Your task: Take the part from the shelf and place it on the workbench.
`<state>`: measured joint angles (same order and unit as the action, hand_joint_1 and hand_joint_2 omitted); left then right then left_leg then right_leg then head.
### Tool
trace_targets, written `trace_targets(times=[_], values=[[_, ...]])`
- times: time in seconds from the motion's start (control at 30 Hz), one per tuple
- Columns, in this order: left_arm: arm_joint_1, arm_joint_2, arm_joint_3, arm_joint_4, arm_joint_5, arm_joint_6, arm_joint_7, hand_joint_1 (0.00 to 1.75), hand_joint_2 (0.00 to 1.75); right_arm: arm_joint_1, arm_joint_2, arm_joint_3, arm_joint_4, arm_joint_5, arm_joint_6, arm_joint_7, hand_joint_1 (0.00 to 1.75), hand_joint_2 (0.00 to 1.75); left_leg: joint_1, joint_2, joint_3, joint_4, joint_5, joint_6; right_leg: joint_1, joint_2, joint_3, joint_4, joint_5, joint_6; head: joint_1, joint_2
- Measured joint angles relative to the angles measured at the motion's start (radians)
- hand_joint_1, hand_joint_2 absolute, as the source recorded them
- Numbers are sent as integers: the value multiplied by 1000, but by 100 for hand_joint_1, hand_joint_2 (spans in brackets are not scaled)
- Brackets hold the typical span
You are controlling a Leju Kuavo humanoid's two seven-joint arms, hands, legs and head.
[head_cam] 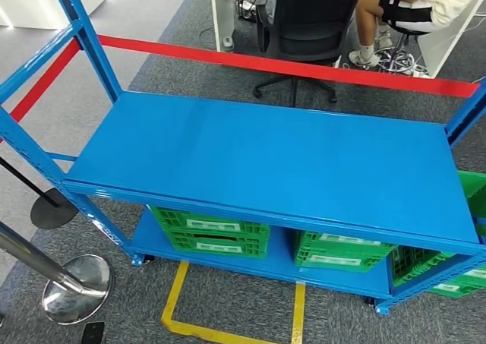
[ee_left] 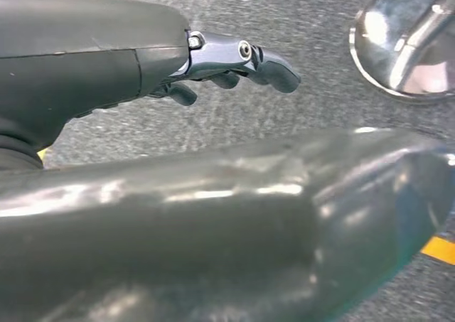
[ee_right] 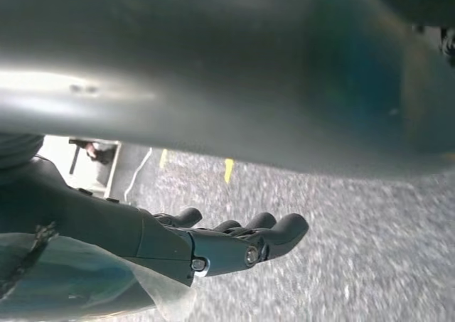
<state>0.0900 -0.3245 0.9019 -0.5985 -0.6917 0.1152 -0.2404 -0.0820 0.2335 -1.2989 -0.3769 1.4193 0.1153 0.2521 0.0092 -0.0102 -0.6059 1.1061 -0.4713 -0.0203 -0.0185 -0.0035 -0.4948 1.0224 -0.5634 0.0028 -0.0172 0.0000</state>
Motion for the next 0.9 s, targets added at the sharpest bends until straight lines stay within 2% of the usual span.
trace_targets(times=[0.03,0.07,0.17,0.2,0.23,0.3,0.33,0.37,0.4,0.43,0.47,0.5,0.53,0.57,0.6,0.63,0.67,0.7,0.77,0.83,0.87,0.9], values=[[2,0,-5,-2,4,0,2,0,0,-1,0,0,0,-1,1,0,0,0,-2,0,14,-35,5,5,1,1,0,-1,-5,6,1,0],[4,-1,-11,-4,8,0,4,0,0,-3,0,0,0,-1,1,-1,0,0,-4,0,22,-50,-3,10,2,2,-2,-3,-9,12,1,0],[13,-2,-23,-12,15,1,8,0,0,-4,0,0,0,-2,2,-1,0,0,-3,5,34,-70,-12,29,0,4,3,-3,-18,28,1,0],[15,-3,-28,-14,17,2,9,0,0,-4,0,0,0,-3,3,0,0,0,-1,8,39,-76,-12,36,0,4,-7,22,-32,31,2,0],[15,-3,-32,-17,19,2,9,0,0,-4,0,0,0,-3,3,1,0,0,-1,12,43,-80,-14,42,0,4,-33,70,-54,32,3,0],[16,-3,-39,-20,26,3,12,0,0,-3,0,0,0,-4,4,2,0,0,-4,22,50,-80,-23,52,1,4,-117,206,-105,33,3,0],[17,-3,-42,-20,30,3,13,0,0,-2,0,0,0,-4,4,2,0,0,-6,27,55,-80,-28,54,1,4,-155,258,-113,33,2,0],[17,-3,-45,-21,35,3,15,0,0,0,0,0,0,-4,4,3,0,0,-7,32,62,-80,-34,56,1,3,-178,277,-100,32,2,0],[19,-3,-49,-23,39,4,17,0,0,2,0,0,0,-4,4,4,0,0,-9,37,72,-80,-42,55,1,1,-182,258,-66,31,2,0],[20,-3,-53,-24,42,4,19,0,0,3,0,0,0,-4,4,5,0,0,-9,43,84,-80,-50,54,3,-5,-168,204,-17,27,2,0],[21,-3,-57,-26,45,4,21,0,0,3,0,0,0,-5,4,7,0,0,-10,49,96,-80,-59,51,6,-21,-146,141,28,21,3,0],[23,-3,-61,-28,49,5,22,0,0,2,0,0,0,-5,4,7,0,0,-14,56,105,-78,-68,47,12,-47,-124,86,58,15,2,0],[24,-3,-63,-29,51,5,24,0,0,-1,0,0,0,-6,4,7,0,0,-16,64,110,-76,-75,42,18,-67,-110,50,72,8,2,0],[26,-2,-66,-30,53,6,25,0,0,-4,0,0,0,-8,4,6,0,0,-19,73,112,-75,-79,37,23,-80,-105,38,72,3,0,0],[27,-2,-68,-31,55,6,26,0,0,-5,0,0,0,-9,4,6,0,0,-22,84,113,-74,-81,33,26,-80,-104,34,69,-1,-2,0],[27,-2,-70,-33,57,6,27,0,0,-6,0,0,0,-10,4,5,0,0,-22,95,116,-76,-85,29,23,-67,-105,33,68,-4,-4,0],[28,-1,-74,-35,60,6,27,0,0,-4,0,0,0,-10,3,5,0,0,-21,95,119,-74,-92,25,21,-55,-103,29,69,-7,-5,0],[28,-1,-78,-38,63,7,27,0,0,-3,0,0,0,-10,3,7,0,0,-20,83,116,-58,-106,19,17,-44,-100,26,69,-10,-8,0],[29,0,-85,-43,70,8,28,0,0,-4,0,0,0,-10,3,10,0,0,-14,42,77,33,-157,7,11,-22,-94,22,68,-17,-14,0],[30,0,-87,-43,75,8,31,0,0,-5,0,0,0,-10,3,11,0,0,-7,23,7,164,-204,-1,9,3,-93,22,66,-21,-16,0],[31,0,-88,-44,77,9,31,0,0,-5,0,0,0,-11,3,11,0,0,-4,22,-17,200,-205,-3,9,14,-91,22,66,-21,-16,0],[31,0,-89,-44,78,9,32,0,0,-4,0,0,0,-11,3,11,0,0,-2,22,-25,200,-184,-4,8,24,-88,22,65,-22,-16,0]])
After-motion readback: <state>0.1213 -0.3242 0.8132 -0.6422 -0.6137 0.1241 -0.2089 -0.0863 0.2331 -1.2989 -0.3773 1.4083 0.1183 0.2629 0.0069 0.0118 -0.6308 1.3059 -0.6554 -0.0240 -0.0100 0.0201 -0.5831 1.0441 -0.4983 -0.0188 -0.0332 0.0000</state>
